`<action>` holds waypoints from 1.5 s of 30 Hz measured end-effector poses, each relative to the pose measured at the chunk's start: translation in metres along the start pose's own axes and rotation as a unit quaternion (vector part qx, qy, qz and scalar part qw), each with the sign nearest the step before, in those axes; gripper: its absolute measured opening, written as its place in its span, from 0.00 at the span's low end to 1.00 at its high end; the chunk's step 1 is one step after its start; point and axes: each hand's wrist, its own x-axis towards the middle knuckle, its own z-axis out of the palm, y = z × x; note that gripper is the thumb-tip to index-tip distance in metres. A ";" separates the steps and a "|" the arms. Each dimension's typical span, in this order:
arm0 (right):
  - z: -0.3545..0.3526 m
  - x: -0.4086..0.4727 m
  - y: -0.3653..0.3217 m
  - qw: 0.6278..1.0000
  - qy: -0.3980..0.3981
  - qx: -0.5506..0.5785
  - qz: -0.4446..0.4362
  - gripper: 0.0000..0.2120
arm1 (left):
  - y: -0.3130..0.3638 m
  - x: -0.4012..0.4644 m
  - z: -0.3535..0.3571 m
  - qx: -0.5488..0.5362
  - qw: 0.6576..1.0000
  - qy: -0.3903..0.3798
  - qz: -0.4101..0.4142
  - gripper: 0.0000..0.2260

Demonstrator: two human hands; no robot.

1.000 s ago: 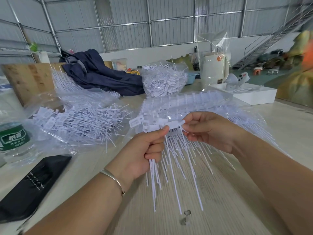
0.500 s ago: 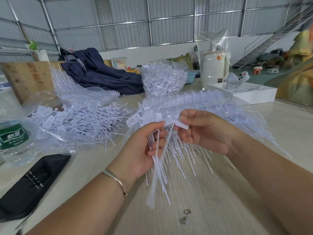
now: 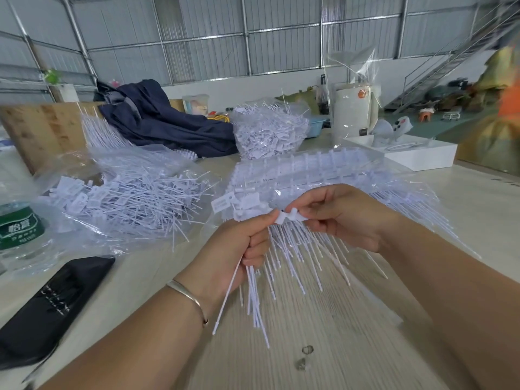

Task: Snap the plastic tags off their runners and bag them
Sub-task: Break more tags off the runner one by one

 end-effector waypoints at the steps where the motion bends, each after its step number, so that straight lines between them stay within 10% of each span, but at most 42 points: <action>1: -0.001 0.000 -0.001 1.000 -0.003 -0.009 0.006 0.11 | 0.000 0.000 -0.001 0.010 1.000 0.004 -0.006 0.09; 10: -0.001 -0.004 -0.008 0.997 -0.008 -0.060 0.057 0.13 | 0.016 -0.004 -0.018 0.210 0.963 0.159 0.051 0.18; 34: 0.017 0.002 0.008 0.992 0.094 -0.046 -0.066 0.12 | 0.009 -0.008 0.004 0.005 0.998 -0.024 -0.056 0.10; 41: 0.041 -0.006 0.008 0.991 -0.135 0.012 0.022 0.28 | 0.017 -0.007 0.008 -0.274 0.958 0.015 0.081 0.19; 45: 0.056 -0.007 0.008 0.979 -0.197 0.000 0.043 0.25 | 0.013 -0.011 0.011 -0.115 0.961 0.124 0.217 0.19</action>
